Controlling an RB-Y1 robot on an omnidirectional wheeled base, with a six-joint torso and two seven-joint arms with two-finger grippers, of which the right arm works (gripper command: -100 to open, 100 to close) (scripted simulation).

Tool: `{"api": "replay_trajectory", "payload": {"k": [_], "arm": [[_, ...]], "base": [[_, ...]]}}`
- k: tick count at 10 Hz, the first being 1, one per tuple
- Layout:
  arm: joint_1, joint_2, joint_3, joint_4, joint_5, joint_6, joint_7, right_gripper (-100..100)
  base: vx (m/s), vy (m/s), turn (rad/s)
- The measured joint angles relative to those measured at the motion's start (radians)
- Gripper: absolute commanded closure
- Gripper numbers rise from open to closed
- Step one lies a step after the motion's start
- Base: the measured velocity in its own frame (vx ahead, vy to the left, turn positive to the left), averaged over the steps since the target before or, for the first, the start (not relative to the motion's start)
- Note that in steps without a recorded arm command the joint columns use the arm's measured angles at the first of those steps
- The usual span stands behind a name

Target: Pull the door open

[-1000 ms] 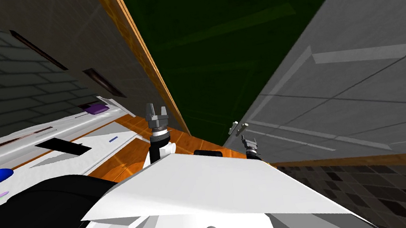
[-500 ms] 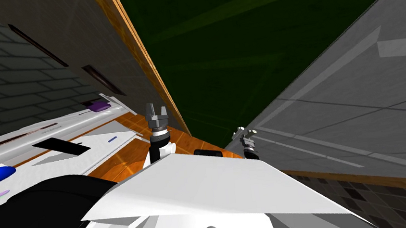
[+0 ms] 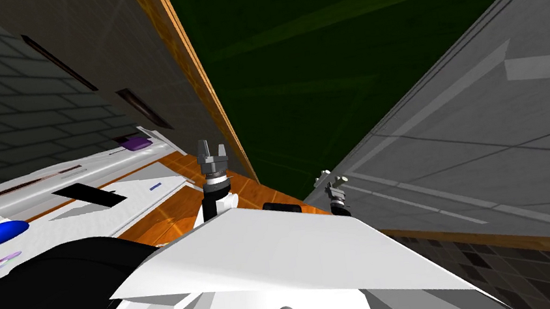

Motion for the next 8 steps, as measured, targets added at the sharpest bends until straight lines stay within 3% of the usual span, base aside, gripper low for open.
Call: {"api": "replay_trajectory", "payload": {"k": [2,3,4,5,8], "arm": [[0.013,0.0,-0.002,0.001,-0.004,0.007,0.006,100],[0.016,-0.002,-0.002,0.025,-0.005,-0.004,0.0,100],[0.035,-0.002,-0.005,0.01,-0.008,0.003,0.006,100],[0.042,-0.014,-0.011,0.009,-0.015,0.013,0.007,100],[0.068,-0.011,-0.015,0.019,-0.022,-0.001,0.017,100]], "base": [[-0.151,0.024,-0.065],[-0.121,0.003,-0.041],[-0.154,0.016,-0.102],[-0.188,0.022,-0.055],[-0.146,0.008,-0.042]]}}
